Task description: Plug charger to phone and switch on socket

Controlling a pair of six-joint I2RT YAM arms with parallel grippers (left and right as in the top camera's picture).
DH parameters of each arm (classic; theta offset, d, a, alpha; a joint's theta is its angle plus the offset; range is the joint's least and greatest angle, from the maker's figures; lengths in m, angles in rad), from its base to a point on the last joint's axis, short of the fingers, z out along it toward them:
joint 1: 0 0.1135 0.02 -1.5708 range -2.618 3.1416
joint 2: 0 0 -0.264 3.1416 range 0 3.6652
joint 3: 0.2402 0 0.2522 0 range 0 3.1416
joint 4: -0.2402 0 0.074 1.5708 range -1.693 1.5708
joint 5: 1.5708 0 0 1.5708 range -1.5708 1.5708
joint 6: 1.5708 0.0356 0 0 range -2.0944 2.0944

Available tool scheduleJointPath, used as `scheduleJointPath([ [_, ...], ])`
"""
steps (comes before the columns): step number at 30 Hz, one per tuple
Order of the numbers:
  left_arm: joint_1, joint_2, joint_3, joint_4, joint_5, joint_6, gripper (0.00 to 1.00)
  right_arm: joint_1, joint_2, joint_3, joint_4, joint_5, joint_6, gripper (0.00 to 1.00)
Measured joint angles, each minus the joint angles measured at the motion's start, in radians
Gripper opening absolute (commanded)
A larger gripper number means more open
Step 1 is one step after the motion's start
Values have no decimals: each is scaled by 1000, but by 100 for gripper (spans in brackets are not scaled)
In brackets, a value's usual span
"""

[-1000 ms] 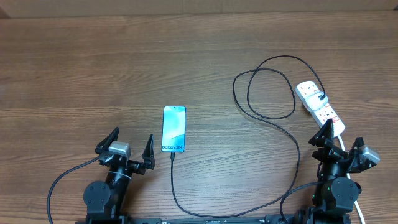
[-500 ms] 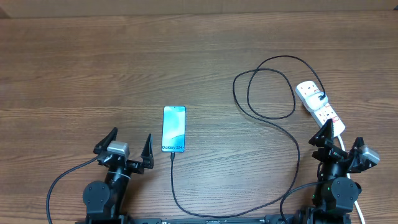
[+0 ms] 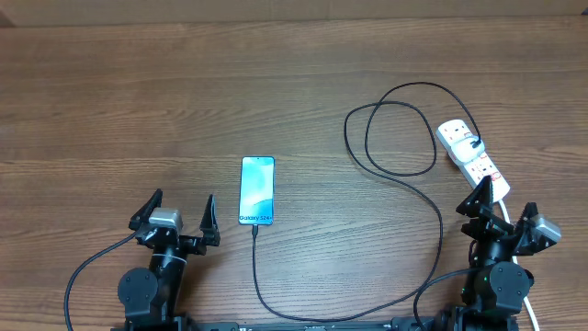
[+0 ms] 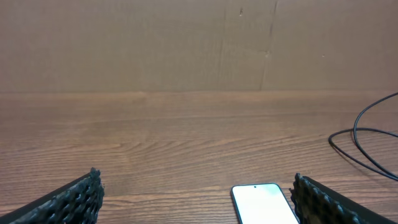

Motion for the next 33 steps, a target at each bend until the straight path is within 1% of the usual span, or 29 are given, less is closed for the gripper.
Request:
scheduleJointPath([
  [18,0,0,0,5,-1,0,99,0,0,0,0,0,0,100],
  [23,0,0,-1,-5,-56,-3,100,0,0,0,0,0,0,100],
  [27,0,0,-1,-12,-134,-70,99,0,0,0,0,0,0,100],
  [33,0,0,-1,-18,-187,-133,100,0,0,0,0,0,0,100],
])
